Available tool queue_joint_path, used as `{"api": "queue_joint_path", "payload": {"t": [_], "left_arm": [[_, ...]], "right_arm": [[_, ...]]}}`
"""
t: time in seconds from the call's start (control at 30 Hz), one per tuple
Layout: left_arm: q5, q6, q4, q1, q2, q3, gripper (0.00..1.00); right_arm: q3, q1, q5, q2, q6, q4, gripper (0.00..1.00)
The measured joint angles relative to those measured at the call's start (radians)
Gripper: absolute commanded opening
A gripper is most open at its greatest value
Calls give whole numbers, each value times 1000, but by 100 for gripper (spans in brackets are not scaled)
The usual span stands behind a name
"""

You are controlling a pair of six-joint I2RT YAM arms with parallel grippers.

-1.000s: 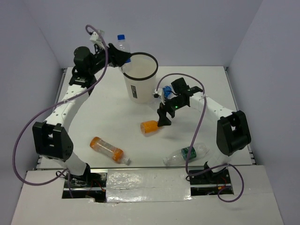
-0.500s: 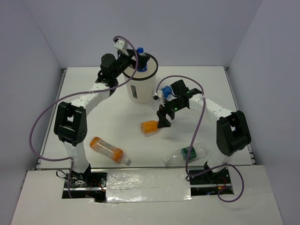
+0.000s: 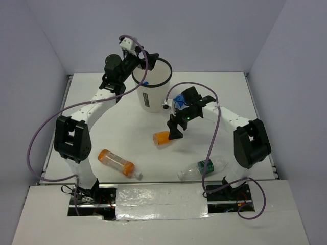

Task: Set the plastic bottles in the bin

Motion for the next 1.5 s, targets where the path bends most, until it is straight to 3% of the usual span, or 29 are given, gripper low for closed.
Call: {"api": "queue_joint_path", "payload": {"t": [0.2, 0.43, 0.83, 1.07, 1.3, 1.4, 1.5], "left_arm": [[-70, 8, -128, 34, -275, -193, 99], [-180, -173, -351, 255, -645, -436, 99], [-230, -557, -730, 387, -838, -763, 99], [-258, -778, -893, 387, -878, -851, 99], [-276, -900, -978, 387, -881, -854, 98], [-278, -940, -1028, 387, -860, -854, 98], [-283, -976, -1075, 387, -852, -854, 98]], "right_arm": [[61, 79, 80, 73, 32, 6, 100], [80, 179, 221, 127, 29, 8, 100], [60, 244, 366, 171, -152, 53, 99], [19, 262, 404, 185, -267, 59, 89], [26, 262, 400, 185, -334, 47, 67], [48, 262, 352, 184, -342, 21, 55], [90, 262, 283, 170, -344, -24, 50]]}}
